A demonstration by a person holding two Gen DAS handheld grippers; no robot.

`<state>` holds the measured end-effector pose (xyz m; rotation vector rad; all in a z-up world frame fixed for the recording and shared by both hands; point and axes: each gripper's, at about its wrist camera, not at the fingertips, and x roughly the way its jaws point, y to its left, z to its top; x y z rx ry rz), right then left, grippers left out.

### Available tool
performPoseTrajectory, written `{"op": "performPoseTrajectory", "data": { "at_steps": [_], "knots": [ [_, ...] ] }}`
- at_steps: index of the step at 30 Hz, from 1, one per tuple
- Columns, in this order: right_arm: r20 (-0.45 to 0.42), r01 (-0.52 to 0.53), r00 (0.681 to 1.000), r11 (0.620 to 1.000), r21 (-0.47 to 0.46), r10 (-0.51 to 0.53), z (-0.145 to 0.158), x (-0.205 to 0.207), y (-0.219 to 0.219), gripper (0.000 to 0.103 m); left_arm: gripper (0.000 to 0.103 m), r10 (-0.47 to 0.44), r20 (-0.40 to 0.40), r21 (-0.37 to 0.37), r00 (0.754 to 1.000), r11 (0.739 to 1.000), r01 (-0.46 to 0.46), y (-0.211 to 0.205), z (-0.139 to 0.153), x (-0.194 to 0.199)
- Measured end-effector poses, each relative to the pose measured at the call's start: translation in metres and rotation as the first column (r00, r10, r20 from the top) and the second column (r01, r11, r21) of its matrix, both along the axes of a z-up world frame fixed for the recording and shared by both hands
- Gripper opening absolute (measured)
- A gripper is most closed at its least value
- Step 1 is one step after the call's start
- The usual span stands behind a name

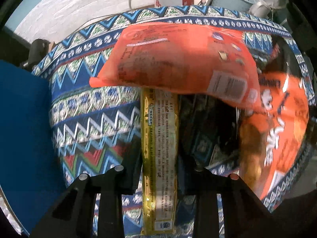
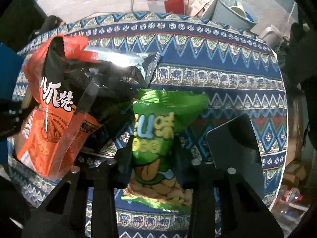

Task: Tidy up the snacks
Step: 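Lift and carry the gold stick with left tool while right tool carries green bag to box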

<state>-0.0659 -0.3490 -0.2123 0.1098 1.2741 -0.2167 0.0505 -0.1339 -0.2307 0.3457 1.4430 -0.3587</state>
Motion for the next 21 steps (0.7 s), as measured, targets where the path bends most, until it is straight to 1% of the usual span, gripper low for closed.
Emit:
{"op": "performPoseTrajectory", "data": {
  "at_steps": [6, 9, 15, 16, 21],
  "knots": [
    [0.011, -0.004, 1.0, 1.0, -0.011, 0.004, 0.009, -0.008, 0.008, 0.03, 0.031, -0.011, -0.013, -0.005, 1.0, 1.0, 0.011, 0.021, 0.007, -0.026],
    [0.032, -0.007, 0.999, 1.0, -0.019, 0.007, 0.023, -0.019, 0.018, 0.03, 0.031, -0.018, -0.015, -0.017, 1.0, 1.0, 0.018, 0.031, 0.015, -0.037],
    [0.085, -0.02, 0.996, 0.999, -0.031, 0.022, 0.047, -0.017, 0.03, 0.029, 0.028, -0.03, -0.011, -0.045, 0.999, 0.999, 0.029, 0.049, 0.031, -0.062],
    [0.093, -0.023, 0.995, 0.999, -0.033, 0.026, 0.051, -0.018, 0.033, 0.029, 0.029, -0.029, -0.01, -0.048, 1.0, 0.998, 0.028, 0.049, 0.036, -0.073],
    [0.131, -0.044, 0.99, 0.998, -0.038, 0.049, 0.067, -0.016, 0.046, 0.029, 0.028, -0.029, 0.016, -0.061, 0.999, 0.998, 0.03, 0.068, 0.049, -0.098]
  ]
}}
